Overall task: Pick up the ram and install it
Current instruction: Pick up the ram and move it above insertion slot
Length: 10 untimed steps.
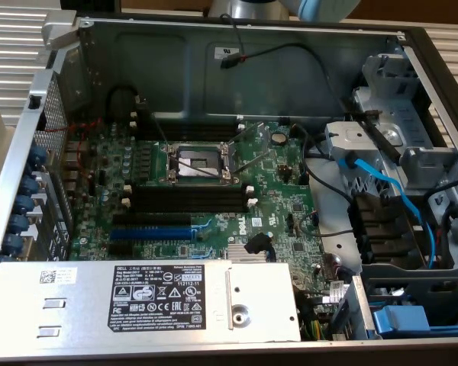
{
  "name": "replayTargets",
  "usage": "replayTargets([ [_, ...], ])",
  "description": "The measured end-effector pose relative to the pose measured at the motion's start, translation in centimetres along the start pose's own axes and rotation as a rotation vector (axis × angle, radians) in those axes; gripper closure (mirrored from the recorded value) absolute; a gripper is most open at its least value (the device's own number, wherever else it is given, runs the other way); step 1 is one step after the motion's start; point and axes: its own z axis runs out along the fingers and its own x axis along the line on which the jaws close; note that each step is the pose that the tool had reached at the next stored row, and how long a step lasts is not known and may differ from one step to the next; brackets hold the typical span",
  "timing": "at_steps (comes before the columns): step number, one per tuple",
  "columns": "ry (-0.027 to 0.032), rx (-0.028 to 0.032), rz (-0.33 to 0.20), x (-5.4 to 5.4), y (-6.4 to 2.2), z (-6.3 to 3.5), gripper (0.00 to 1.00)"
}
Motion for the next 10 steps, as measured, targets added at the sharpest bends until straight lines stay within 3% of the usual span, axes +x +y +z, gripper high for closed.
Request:
replayTargets([
  [7, -0.0002, -0.0001, 0.000, 0.00, -0.01, -0.03, 0.89],
  [10, -0.0002, -0.0057, 0.000, 0.13, -0.22, -0.04, 0.89],
])
